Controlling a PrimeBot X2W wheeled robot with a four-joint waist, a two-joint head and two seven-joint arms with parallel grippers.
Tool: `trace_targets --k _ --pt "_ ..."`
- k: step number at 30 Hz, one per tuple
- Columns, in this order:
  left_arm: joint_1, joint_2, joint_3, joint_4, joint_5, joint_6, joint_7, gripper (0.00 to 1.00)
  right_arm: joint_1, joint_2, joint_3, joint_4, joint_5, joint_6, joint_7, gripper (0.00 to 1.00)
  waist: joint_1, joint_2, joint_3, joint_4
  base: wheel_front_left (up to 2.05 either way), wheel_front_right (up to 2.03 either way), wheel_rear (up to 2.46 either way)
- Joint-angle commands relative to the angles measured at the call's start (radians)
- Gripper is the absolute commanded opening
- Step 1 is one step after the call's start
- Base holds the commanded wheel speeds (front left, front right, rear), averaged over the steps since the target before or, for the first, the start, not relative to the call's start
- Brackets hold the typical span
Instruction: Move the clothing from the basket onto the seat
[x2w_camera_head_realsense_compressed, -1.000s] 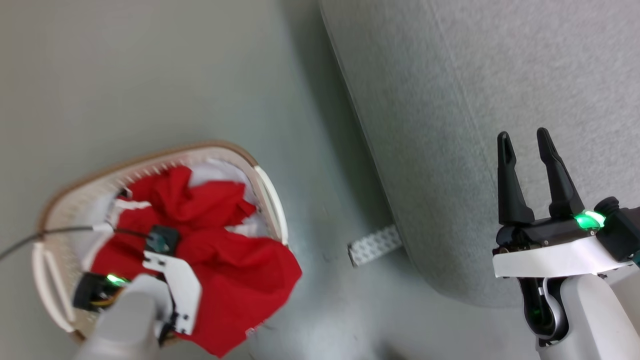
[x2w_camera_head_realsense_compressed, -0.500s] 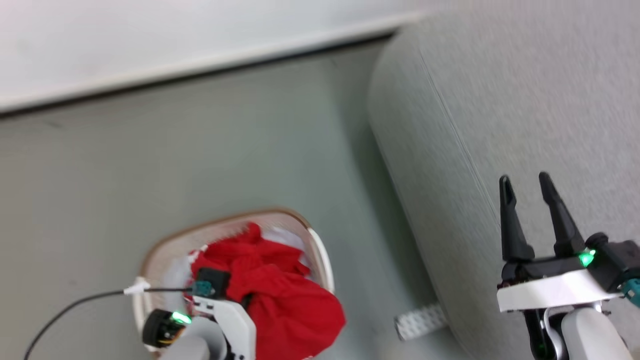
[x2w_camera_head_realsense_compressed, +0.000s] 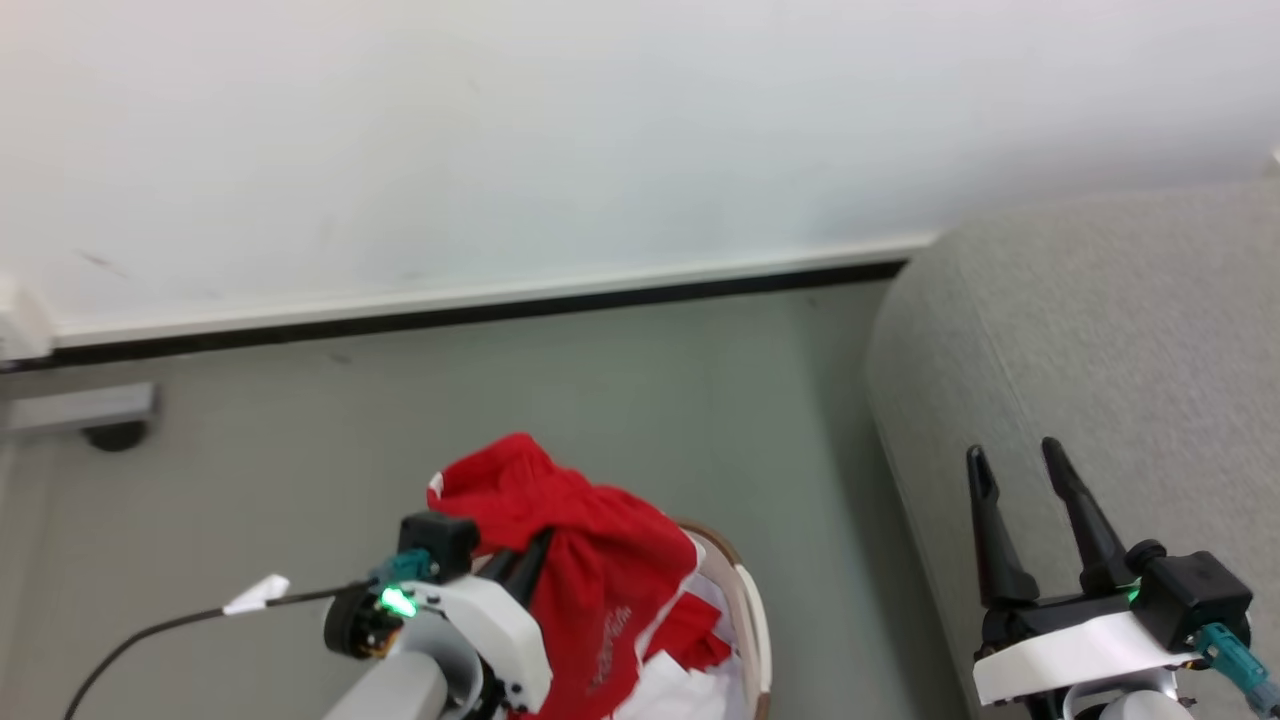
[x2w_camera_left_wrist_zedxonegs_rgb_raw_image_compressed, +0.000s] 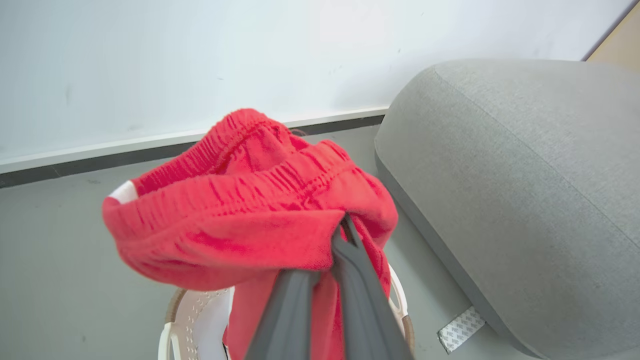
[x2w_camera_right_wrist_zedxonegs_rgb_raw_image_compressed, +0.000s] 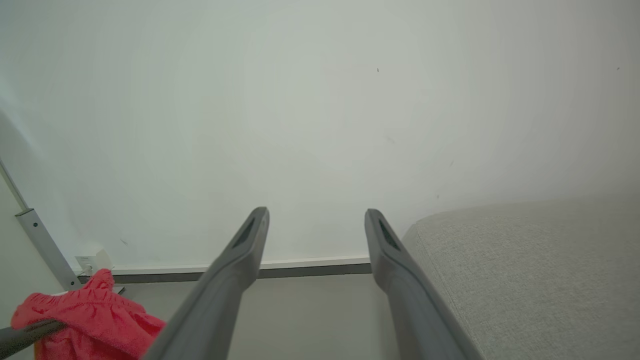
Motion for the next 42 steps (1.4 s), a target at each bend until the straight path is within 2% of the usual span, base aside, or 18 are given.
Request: trace_targets --k 1,14,29,36,42 --pt "0.006 0.011 0.003 -0.008 -0.007 0.002 -0.003 0.00 0.010 -0.003 0.001 0.002 0.003 -0.002 0.001 1.00 0.0002 0.0000 -0.038 0.038 0.00 0.00 0.00" --pt "-0.018 0.038 0.079 -0.316 0.038 0.023 -0.003 0.00 0.034 -0.003 0.082 0.009 0.024 -0.002 0.001 1.00 0.0002 0.0000 -0.088 0.081 0.00 0.00 0.00" --pt "0.001 0.044 0.076 -0.458 0.009 0.043 0.029 0.00 0.033 -0.003 0.173 0.025 0.025 -0.002 0.001 1.00 0.0002 0.0000 -0.101 0.086 0.00 0.00 0.00" --pt "0.003 0.040 0.061 -0.501 0.016 0.056 0.044 0.00 0.006 -0.009 0.316 0.063 -0.006 -0.002 0.001 1.00 0.0002 0.0000 -0.110 0.095 0.00 0.00 0.00" --pt "0.006 0.019 0.035 -0.543 0.014 0.057 0.063 0.00 -0.046 -0.007 0.443 0.151 0.033 -0.002 0.001 1.00 0.0002 0.0000 -0.118 0.120 0.00 0.00 0.00"
